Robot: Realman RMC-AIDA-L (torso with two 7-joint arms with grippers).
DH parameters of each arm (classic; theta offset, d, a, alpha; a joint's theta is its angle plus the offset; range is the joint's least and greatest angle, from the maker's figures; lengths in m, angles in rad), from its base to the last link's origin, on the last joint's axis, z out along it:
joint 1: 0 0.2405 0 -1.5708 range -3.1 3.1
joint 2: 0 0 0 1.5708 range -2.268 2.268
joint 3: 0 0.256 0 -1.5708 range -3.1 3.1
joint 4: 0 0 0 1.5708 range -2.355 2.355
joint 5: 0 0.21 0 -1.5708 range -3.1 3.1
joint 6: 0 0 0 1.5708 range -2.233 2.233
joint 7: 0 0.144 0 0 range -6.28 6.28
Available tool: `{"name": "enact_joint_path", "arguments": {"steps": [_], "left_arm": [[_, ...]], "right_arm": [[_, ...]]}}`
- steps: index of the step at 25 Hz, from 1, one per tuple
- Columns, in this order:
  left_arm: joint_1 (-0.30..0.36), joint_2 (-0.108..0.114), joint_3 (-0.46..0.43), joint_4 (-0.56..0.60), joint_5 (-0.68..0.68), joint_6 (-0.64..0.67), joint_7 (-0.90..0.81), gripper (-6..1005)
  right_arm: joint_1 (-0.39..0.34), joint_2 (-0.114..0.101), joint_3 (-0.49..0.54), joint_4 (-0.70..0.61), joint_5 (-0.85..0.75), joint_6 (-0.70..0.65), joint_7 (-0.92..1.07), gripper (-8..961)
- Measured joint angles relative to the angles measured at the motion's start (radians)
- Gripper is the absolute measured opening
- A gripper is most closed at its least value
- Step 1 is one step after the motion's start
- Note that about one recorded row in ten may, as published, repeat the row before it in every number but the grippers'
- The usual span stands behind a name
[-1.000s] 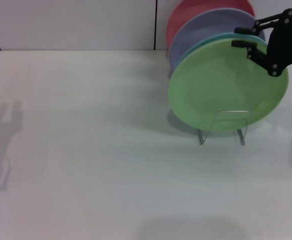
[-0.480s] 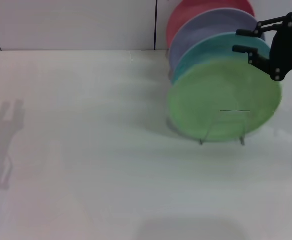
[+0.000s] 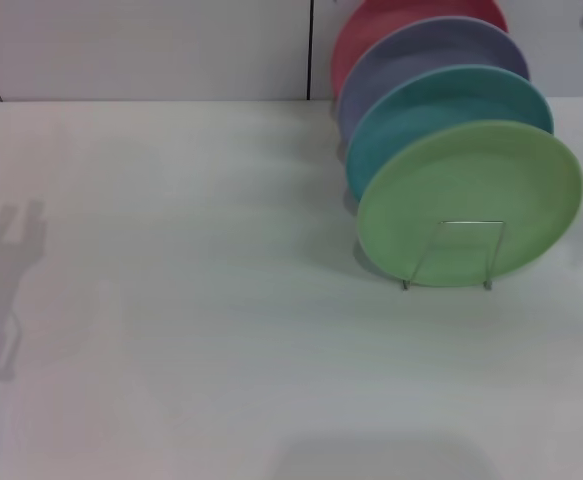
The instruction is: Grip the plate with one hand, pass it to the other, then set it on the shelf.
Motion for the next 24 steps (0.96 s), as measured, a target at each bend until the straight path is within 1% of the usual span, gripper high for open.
{"name": "enact_joint_path", "arguments": {"steps": [1, 2, 3, 4, 5, 6, 7, 10, 11, 12, 15, 16, 17, 18, 19, 20, 21, 22, 23, 24], "left_arm": [[0.005, 0.000, 0.011, -0.011, 0.000, -0.004, 0.011, 507], [0.005, 0.000, 0.011, -0.011, 0.000, -0.004, 0.011, 508], [0.009, 0.000, 0.022, -0.021, 0.000, -0.008, 0.022, 510], [0.012, 0.000, 0.033, -0.030, 0.000, -0.014, 0.036, 511], [0.020, 0.000, 0.054, -0.047, 0.000, -0.028, 0.071, 512], [0.029, 0.000, 0.080, -0.067, 0.000, -0.045, 0.107, 514], [0.029, 0.000, 0.080, -0.067, 0.000, -0.045, 0.107, 515], [0.054, 0.001, 0.125, -0.111, 0.000, -0.081, 0.201, 519], [0.071, 0.003, 0.146, -0.140, 0.000, -0.101, 0.257, 521], [0.071, 0.003, 0.146, -0.140, 0.000, -0.101, 0.257, 522], [0.091, 0.011, 0.167, -0.181, 0.000, -0.112, 0.298, 526], [0.097, 0.015, 0.172, -0.199, 0.000, -0.109, 0.307, 528], [0.102, 0.017, 0.175, -0.209, 0.000, -0.105, 0.312, 529], [0.108, 0.019, 0.177, -0.224, 0.000, -0.098, 0.320, 563], [0.114, 0.021, 0.176, -0.240, 0.000, -0.088, 0.331, 597], [0.120, 0.021, 0.175, -0.252, 0.000, -0.079, 0.339, 631], [0.136, 0.023, 0.170, -0.281, 0.000, -0.053, 0.356, 666], [0.136, 0.023, 0.170, -0.281, 0.000, -0.053, 0.356, 700], [0.148, 0.024, 0.167, -0.306, 0.000, -0.034, 0.369, 734], [0.148, 0.024, 0.167, -0.306, 0.000, -0.034, 0.369, 734]], "right_arm": [[-0.030, 0.013, 0.015, 0.010, 0.100, 0.018, 0.050, 202], [-0.030, 0.013, 0.015, 0.010, 0.100, 0.018, 0.050, 203], [-0.061, 0.031, 0.032, 0.019, 0.186, 0.044, 0.112, 205], [-0.061, 0.031, 0.032, 0.019, 0.186, 0.044, 0.112, 206], [-0.076, 0.039, 0.040, 0.023, 0.217, 0.060, 0.145, 207], [-0.107, 0.054, 0.052, 0.038, 0.266, 0.093, 0.214, 208], [-0.107, 0.054, 0.052, 0.038, 0.266, 0.093, 0.214, 209], [-0.149, 0.061, 0.063, 0.088, 0.294, 0.133, 0.280, 212], [-0.182, 0.070, 0.083, 0.121, 0.301, 0.160, 0.322, 214], [-0.182, 0.070, 0.083, 0.121, 0.301, 0.160, 0.322, 215], [-0.228, 0.085, 0.145, 0.145, 0.310, 0.212, 0.392, 218], [-0.261, 0.091, 0.190, 0.164, 0.315, 0.248, 0.435, 424], [-0.261, 0.091, 0.190, 0.164, 0.315, 0.248, 0.435, 424], [-0.285, 0.092, 0.233, 0.192, 0.322, 0.289, 0.454, 424], [-0.285, 0.092, 0.233, 0.192, 0.322, 0.289, 0.454, 424], [-0.294, 0.092, 0.256, 0.210, 0.324, 0.312, 0.457, 424], [-0.303, 0.092, 0.281, 0.238, 0.325, 0.365, 0.456, 424], [-0.303, 0.092, 0.281, 0.238, 0.325, 0.365, 0.456, 424], [-0.308, 0.093, 0.293, 0.259, 0.327, 0.421, 0.450, 424], [-0.308, 0.093, 0.293, 0.259, 0.327, 0.421, 0.450, 424]]}}
